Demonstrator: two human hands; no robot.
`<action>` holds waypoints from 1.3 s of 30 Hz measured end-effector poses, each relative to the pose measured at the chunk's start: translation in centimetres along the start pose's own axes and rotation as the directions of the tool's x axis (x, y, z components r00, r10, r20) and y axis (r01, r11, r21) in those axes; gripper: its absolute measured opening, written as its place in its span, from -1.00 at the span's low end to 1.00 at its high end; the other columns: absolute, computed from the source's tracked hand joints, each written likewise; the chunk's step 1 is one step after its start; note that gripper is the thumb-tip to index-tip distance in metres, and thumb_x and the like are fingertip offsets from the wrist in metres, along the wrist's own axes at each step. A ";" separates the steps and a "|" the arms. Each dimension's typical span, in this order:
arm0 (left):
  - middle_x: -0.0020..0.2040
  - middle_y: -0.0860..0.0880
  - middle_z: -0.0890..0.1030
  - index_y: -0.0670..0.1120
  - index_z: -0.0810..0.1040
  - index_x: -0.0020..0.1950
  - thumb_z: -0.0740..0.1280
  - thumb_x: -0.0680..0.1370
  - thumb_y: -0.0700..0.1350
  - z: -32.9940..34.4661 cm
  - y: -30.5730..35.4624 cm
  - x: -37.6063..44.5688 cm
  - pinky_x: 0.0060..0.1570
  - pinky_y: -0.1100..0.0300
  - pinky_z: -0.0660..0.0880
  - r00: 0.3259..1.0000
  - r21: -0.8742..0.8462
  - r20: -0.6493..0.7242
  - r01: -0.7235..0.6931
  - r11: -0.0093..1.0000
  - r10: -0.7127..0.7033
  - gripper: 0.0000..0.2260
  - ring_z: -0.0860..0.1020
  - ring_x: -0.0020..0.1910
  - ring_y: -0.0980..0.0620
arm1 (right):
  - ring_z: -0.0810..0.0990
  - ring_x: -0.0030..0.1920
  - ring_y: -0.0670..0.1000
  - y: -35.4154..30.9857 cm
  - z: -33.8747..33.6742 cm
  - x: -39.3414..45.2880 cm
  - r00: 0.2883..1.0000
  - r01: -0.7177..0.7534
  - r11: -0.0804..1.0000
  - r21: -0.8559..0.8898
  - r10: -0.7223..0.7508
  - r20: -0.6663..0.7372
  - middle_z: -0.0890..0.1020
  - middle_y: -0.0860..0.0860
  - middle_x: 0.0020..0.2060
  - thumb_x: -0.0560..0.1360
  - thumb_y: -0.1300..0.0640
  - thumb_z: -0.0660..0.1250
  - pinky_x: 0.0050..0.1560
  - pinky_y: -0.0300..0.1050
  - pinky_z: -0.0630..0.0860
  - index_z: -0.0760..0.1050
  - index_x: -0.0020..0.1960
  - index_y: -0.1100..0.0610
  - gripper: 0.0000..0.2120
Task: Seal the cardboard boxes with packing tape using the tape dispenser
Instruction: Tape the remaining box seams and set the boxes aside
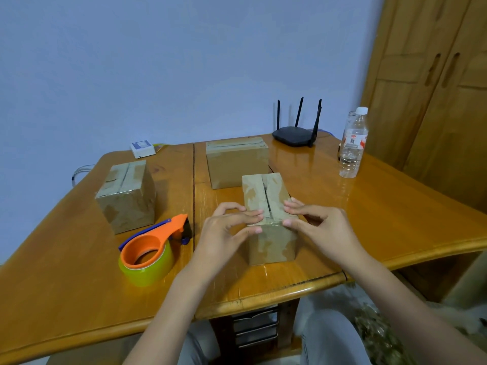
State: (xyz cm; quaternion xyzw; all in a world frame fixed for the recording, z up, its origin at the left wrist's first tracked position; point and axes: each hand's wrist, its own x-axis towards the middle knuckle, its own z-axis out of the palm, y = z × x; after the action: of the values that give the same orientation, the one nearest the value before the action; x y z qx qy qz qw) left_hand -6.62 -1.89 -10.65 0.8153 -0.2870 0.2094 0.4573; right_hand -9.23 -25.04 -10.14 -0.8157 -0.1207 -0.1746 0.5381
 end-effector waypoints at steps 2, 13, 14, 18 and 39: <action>0.06 0.23 0.68 0.04 0.71 0.08 0.44 0.40 0.12 0.2 -0.1 -0.1 0.14 0.42 0.44 1.000 0.002 -0.030 0.003 1.000 -0.003 -0.69 0.50 0.16 0.18 | 0.57 0.26 -0.24 0.3 0.4 -0.2 0.999 0.011 1.000 -0.003 -0.011 -0.046 0.69 -0.16 0.11 0.32 -0.02 0.54 0.39 -0.18 0.44 0.69 0.10 0.03 -0.64; 0.33 0.29 0.53 0.20 0.61 0.26 0.22 0.60 0.19 -0.9 1.5 -0.8 0.31 0.28 0.41 0.991 -0.104 0.054 0.127 0.986 -0.121 -0.69 0.39 0.38 0.28 | 0.43 0.36 -0.32 0.1 1.8 -1.9 0.992 -0.066 0.987 0.144 0.081 -0.101 0.52 -0.24 0.35 0.56 -0.16 0.25 0.34 -0.29 0.44 0.52 0.38 -0.09 -0.58; 0.37 0.27 0.50 0.21 0.57 0.30 0.20 0.62 0.15 -1.0 1.7 -1.0 0.30 0.29 0.43 0.985 -0.184 0.016 0.170 0.968 -0.170 -0.70 0.40 0.37 0.29 | 0.44 0.37 -0.29 -0.2 1.9 -2.0 0.985 -0.103 0.979 0.176 0.125 -0.118 0.50 -0.27 0.36 0.57 -0.21 0.22 0.37 -0.20 0.45 0.46 0.43 -0.12 -0.54; 0.33 0.23 0.47 0.25 0.41 0.42 0.17 0.68 0.06 -0.8 0.6 -1.0 0.26 0.07 0.54 0.909 -0.254 0.007 0.405 0.878 -0.417 -0.69 0.51 0.22 0.24 | 0.45 0.40 -0.07 -2.5 2.3 -0.9 0.944 -0.297 0.955 -0.003 0.293 -0.152 0.47 -0.06 0.44 0.58 -0.29 0.19 0.38 -0.03 0.42 0.31 0.54 0.01 -0.38; 0.60 0.10 0.15 0.23 0.12 0.59 0.25 0.65 0.05 -4.2 0.5 -0.4 0.52 -0.13 0.20 0.901 -0.050 0.028 0.435 0.899 -0.434 -0.46 0.12 0.58 0.03 | 0.26 0.41 -0.05 -5.7 -2.4 4.0 0.883 -0.110 0.839 -0.533 0.329 0.336 0.10 -0.16 0.49 0.35 0.04 0.61 0.45 -0.15 0.26 -0.11 0.66 0.01 0.14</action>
State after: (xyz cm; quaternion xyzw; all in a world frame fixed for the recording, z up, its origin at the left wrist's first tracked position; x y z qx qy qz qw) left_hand -7.59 1.67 -8.48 0.8475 -0.1076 0.0875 0.5123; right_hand -8.17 -25.03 -2.85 -0.9531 -0.0861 0.0414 0.2871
